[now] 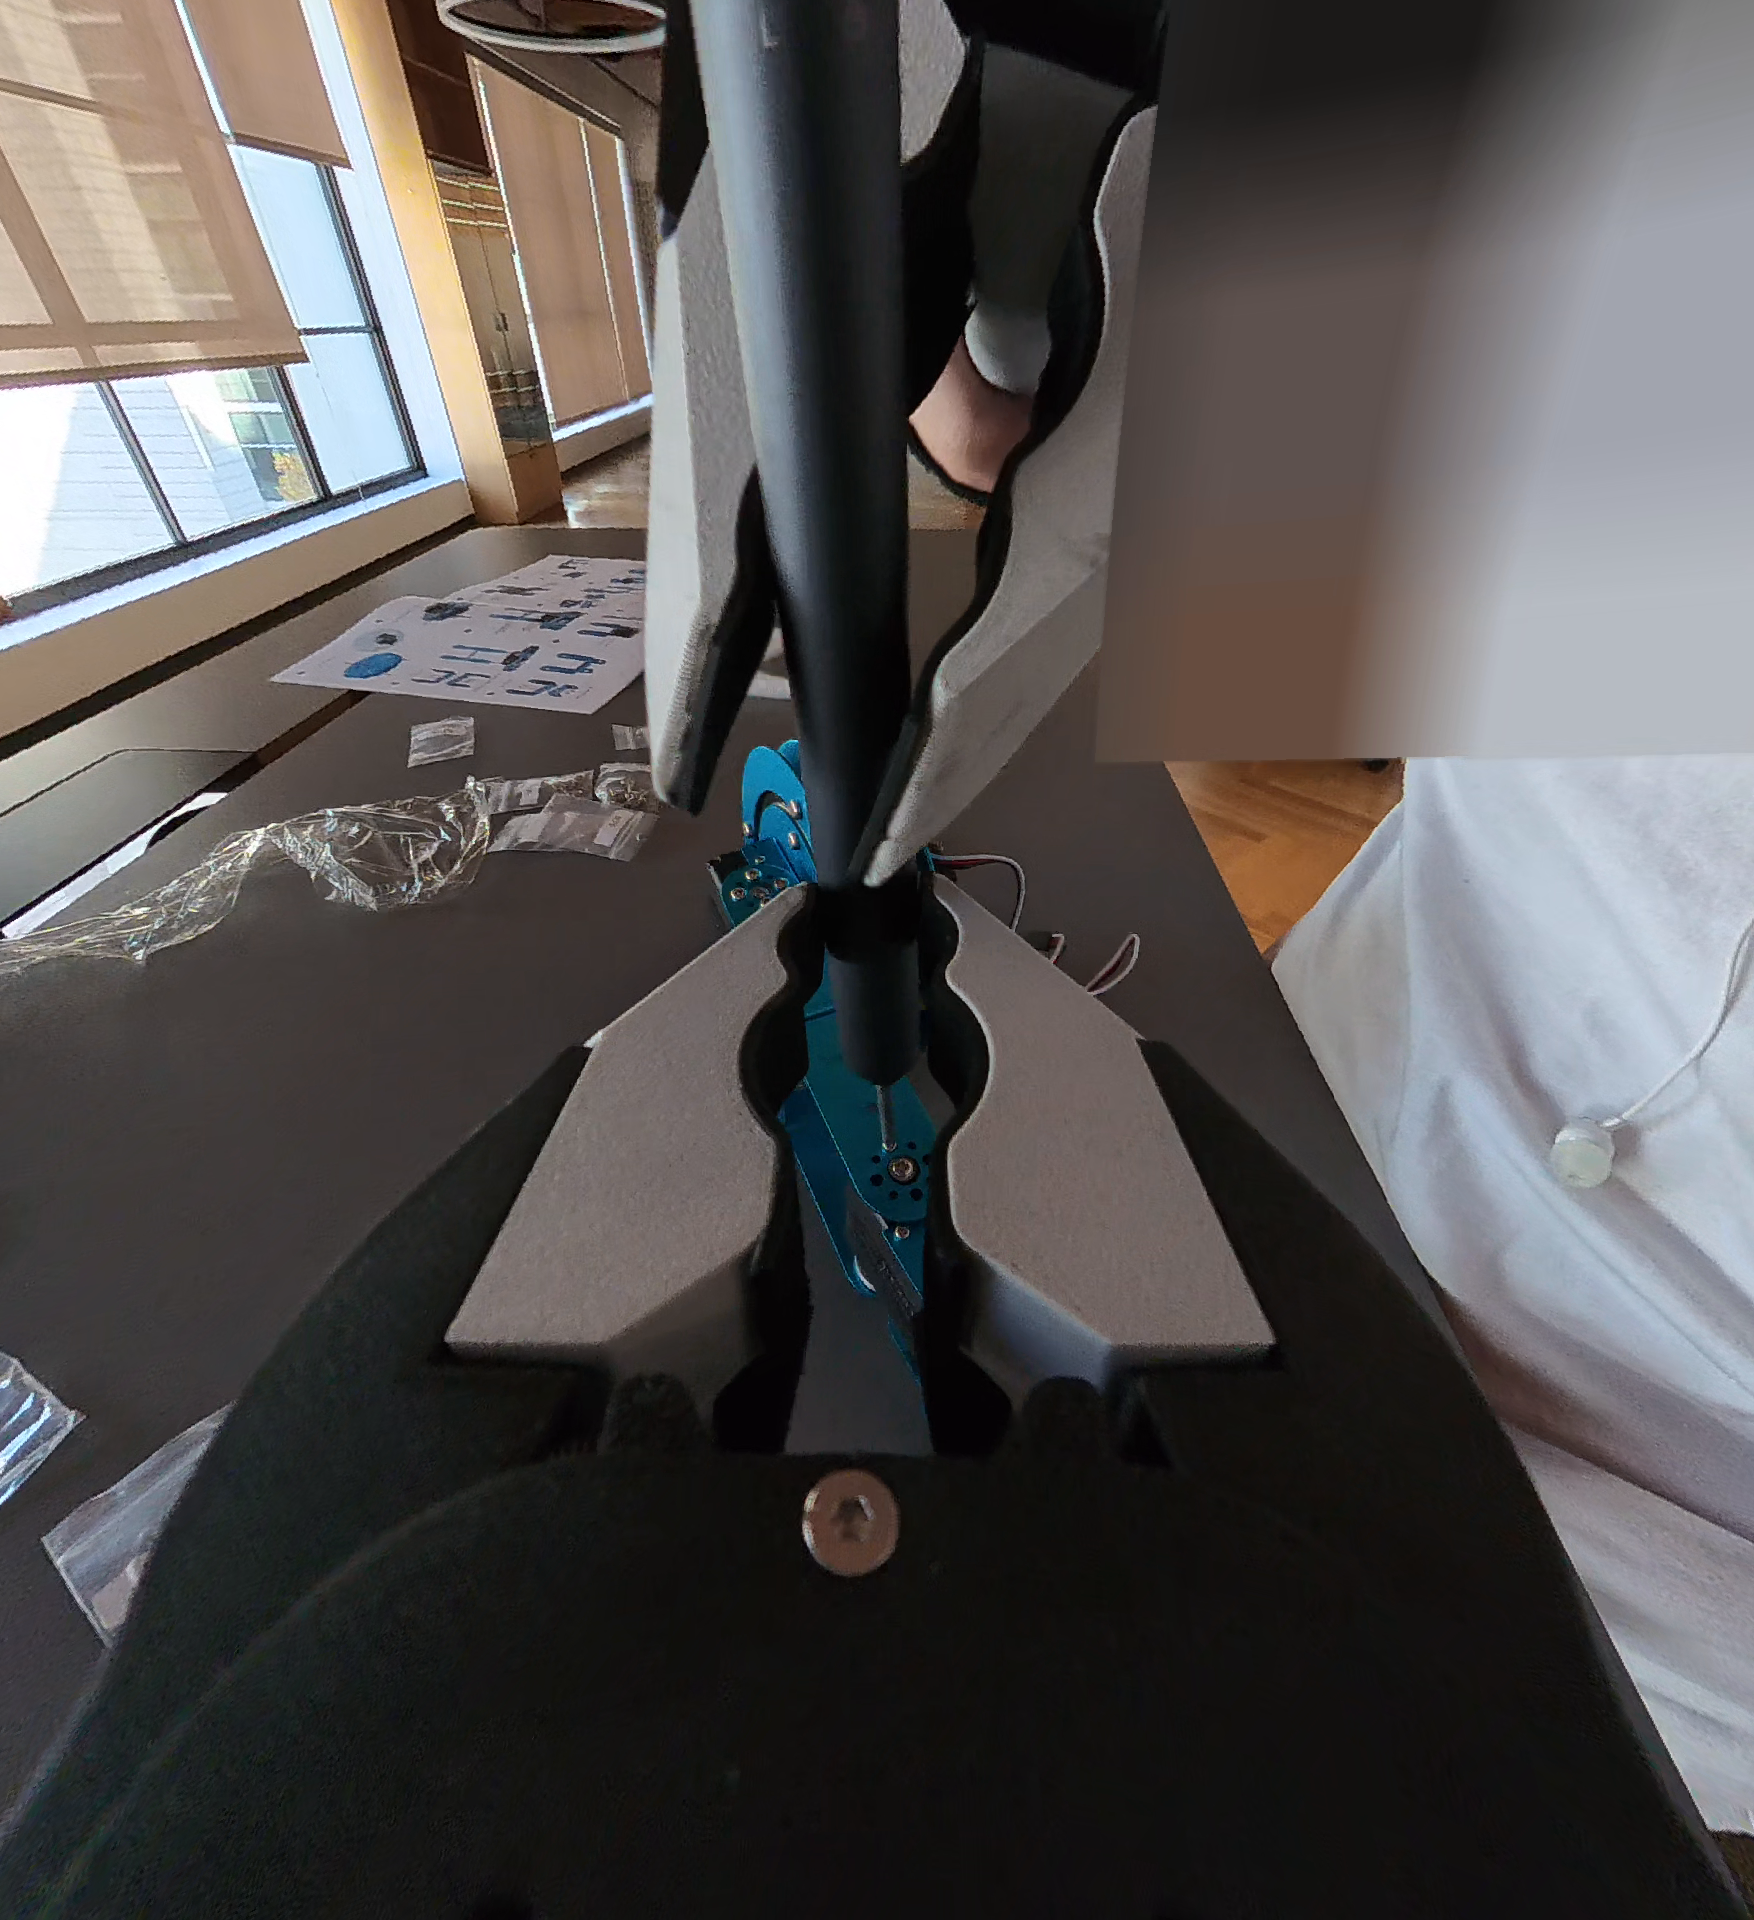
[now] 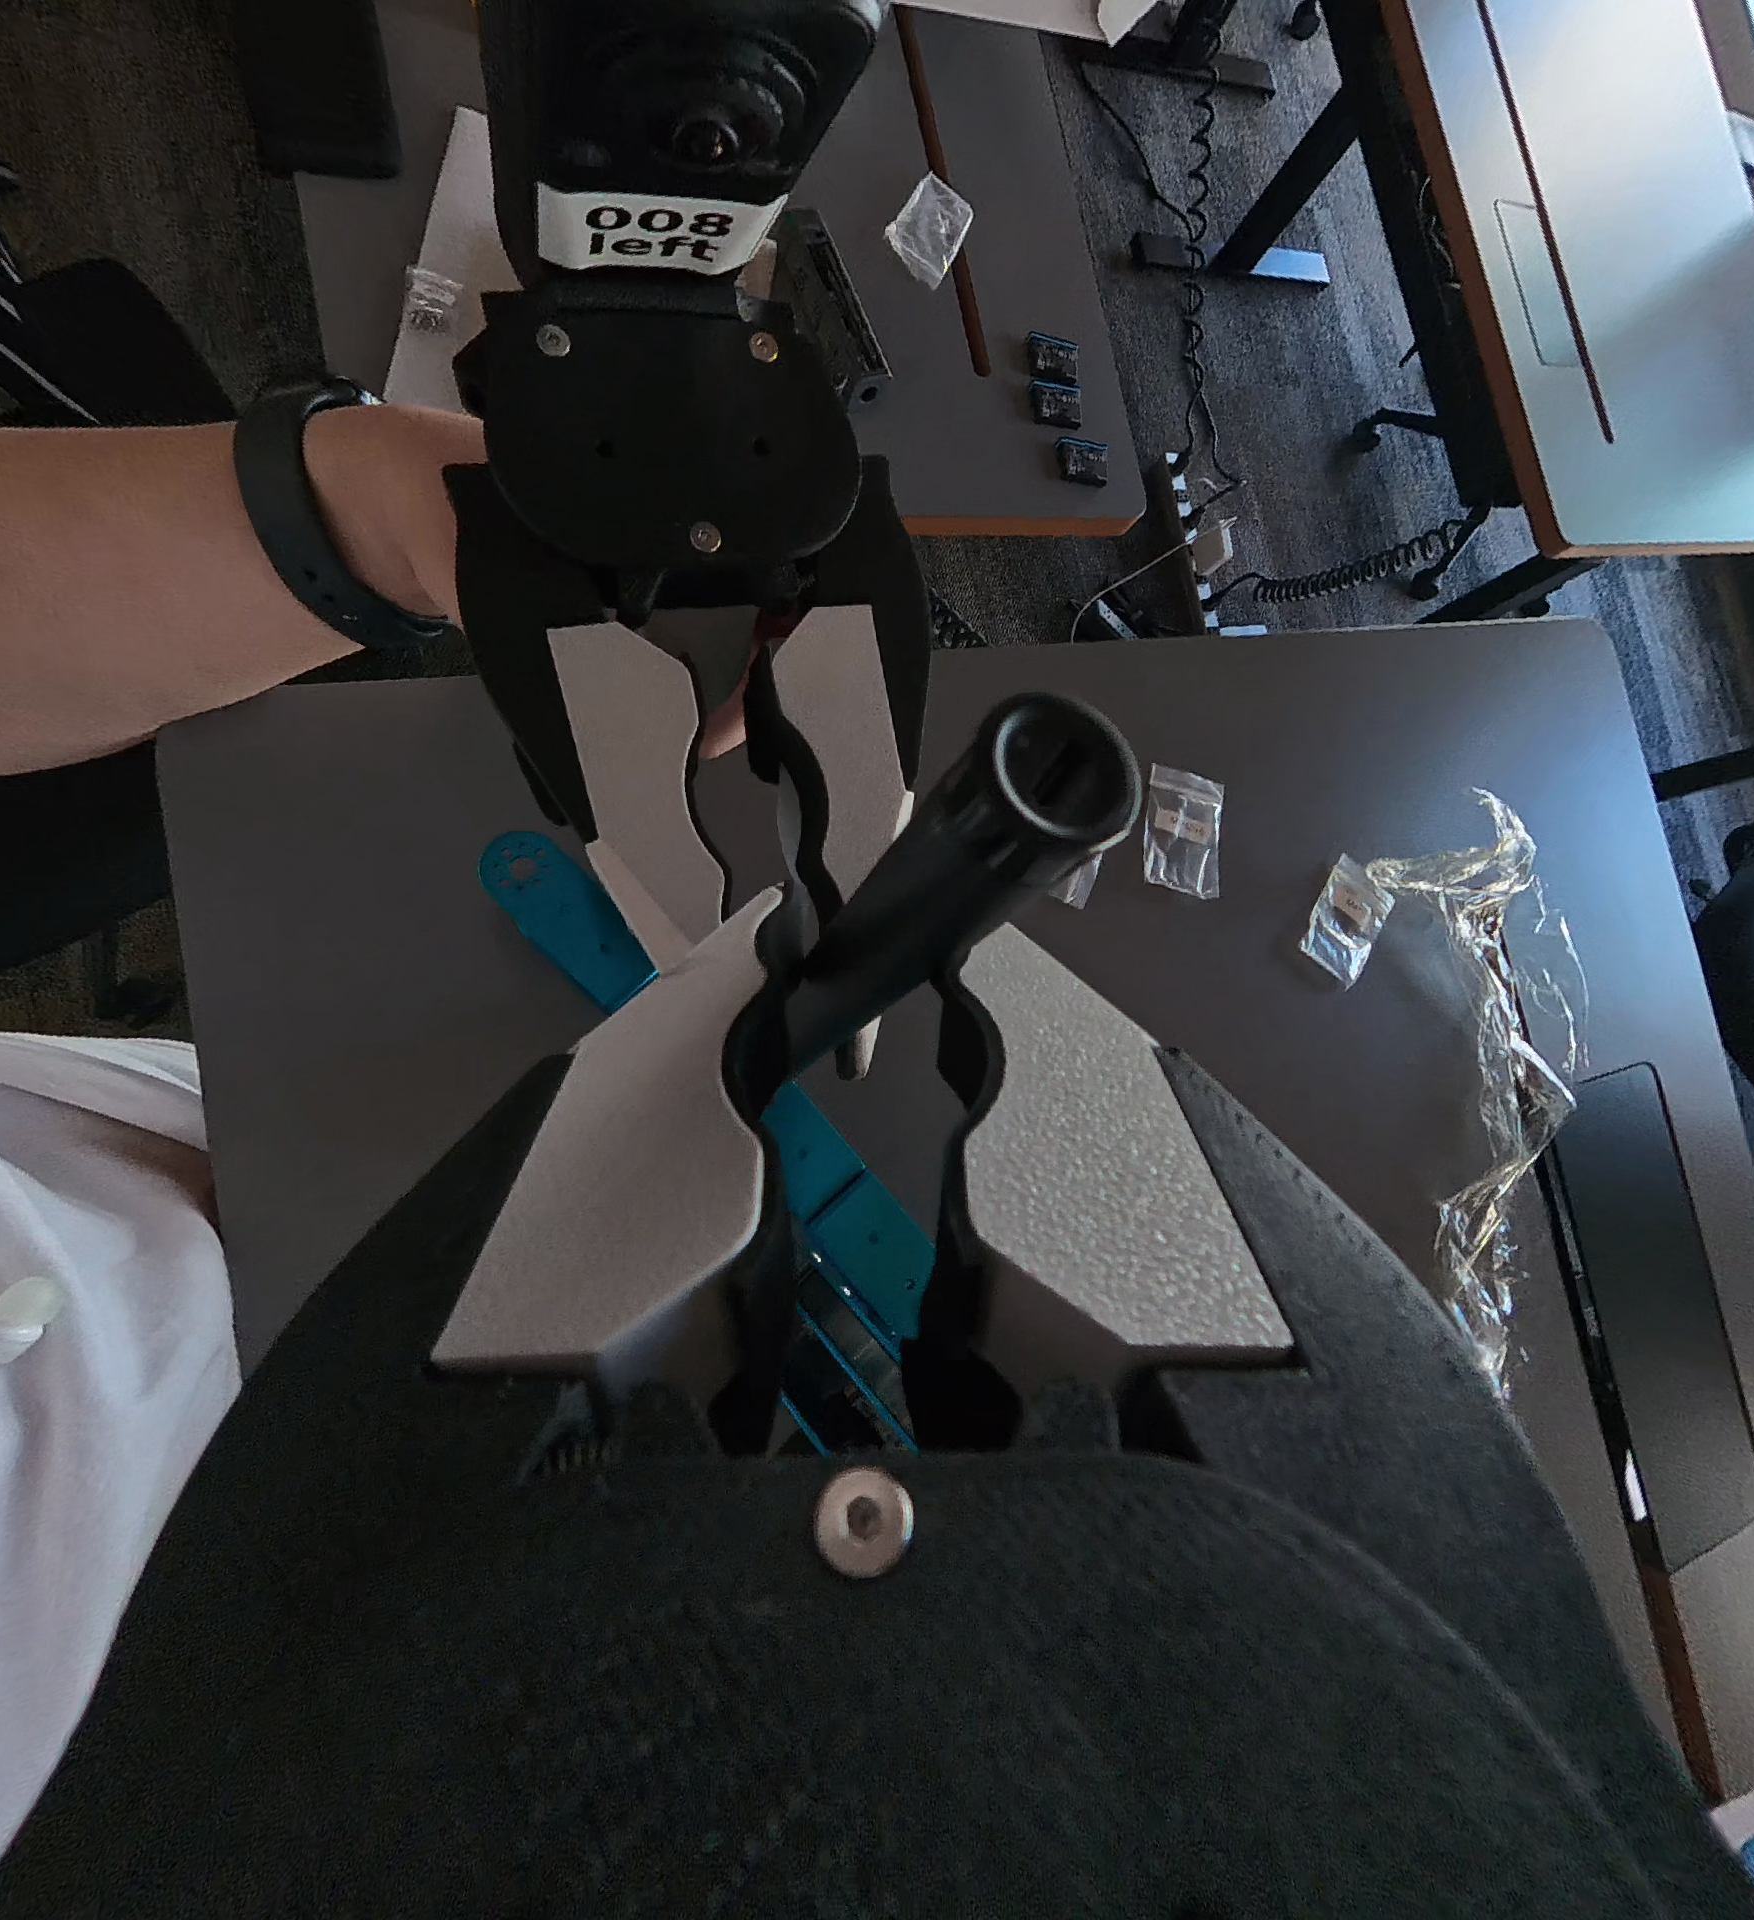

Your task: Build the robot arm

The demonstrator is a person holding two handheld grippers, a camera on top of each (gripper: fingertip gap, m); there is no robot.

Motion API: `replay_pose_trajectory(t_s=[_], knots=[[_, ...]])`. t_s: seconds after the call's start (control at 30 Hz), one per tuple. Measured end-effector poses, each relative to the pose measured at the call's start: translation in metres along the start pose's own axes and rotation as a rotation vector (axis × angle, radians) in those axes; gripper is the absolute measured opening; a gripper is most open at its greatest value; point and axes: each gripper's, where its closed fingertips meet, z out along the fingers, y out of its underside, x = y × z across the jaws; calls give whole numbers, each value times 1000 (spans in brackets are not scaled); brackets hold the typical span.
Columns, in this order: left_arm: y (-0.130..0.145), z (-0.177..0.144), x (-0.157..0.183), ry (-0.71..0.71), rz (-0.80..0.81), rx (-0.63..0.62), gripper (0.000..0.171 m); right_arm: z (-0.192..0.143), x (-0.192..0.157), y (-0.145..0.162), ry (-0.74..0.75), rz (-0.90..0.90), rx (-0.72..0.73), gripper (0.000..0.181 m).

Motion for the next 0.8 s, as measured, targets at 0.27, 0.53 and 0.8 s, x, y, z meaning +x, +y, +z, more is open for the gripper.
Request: replay_pose_trajectory(t_s=[0.27,0.53,0.8], knots=[[0,-2,0,-46,9,45,16,2,-4,-3,-33,-11,1,20],[-1,-2,-1,-58,-9,60,16,1,-4,-2,-29,9,-16,20],[-3,1,-4,-87,-11,64,16,-1,-1,-1,-25,9,-8,19]])
